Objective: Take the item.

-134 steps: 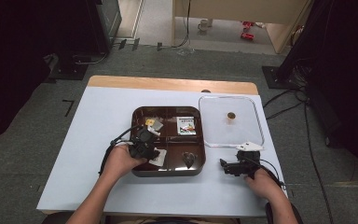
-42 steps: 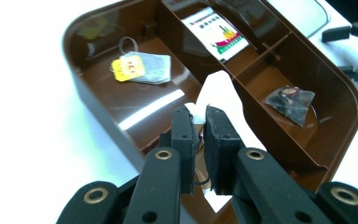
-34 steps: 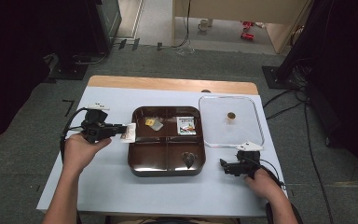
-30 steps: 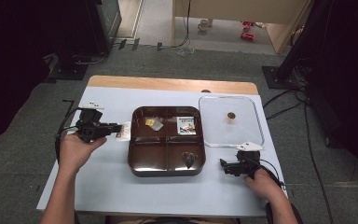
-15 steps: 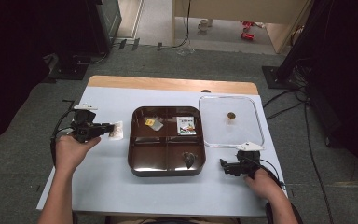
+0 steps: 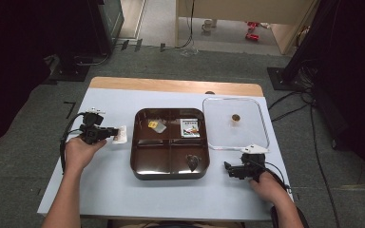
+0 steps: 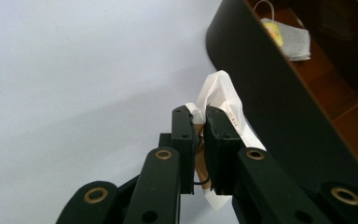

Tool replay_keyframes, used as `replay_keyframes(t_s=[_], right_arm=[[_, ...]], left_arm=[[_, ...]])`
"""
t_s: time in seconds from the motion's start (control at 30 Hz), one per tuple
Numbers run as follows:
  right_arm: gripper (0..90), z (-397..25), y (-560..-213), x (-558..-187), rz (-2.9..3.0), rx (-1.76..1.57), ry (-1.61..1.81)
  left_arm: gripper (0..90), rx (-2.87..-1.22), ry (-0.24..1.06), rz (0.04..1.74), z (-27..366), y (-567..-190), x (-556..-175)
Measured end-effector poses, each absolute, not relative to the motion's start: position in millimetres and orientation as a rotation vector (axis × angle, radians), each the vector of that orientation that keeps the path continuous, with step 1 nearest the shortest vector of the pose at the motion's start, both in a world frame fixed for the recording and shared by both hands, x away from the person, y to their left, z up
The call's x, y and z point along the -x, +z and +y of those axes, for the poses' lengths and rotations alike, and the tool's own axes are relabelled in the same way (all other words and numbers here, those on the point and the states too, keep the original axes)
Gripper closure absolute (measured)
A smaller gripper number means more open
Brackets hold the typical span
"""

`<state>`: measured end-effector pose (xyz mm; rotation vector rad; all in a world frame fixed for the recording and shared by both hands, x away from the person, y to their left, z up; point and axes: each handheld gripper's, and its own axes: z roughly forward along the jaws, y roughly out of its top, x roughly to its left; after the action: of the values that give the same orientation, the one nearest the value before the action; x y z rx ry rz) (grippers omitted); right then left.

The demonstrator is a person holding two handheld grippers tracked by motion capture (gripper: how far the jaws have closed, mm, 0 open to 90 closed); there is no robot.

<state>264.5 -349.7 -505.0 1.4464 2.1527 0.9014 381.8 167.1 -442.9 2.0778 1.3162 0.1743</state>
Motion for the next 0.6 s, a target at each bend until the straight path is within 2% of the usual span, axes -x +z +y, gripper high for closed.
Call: replay_keyframes(t_s=[0.6], right_arm=[[0.0,-350,-505,-264,2.153,-1.446,0.901]], left_arm=[[80.5,-2.152,0.169,1.336,159,-461,-389]])
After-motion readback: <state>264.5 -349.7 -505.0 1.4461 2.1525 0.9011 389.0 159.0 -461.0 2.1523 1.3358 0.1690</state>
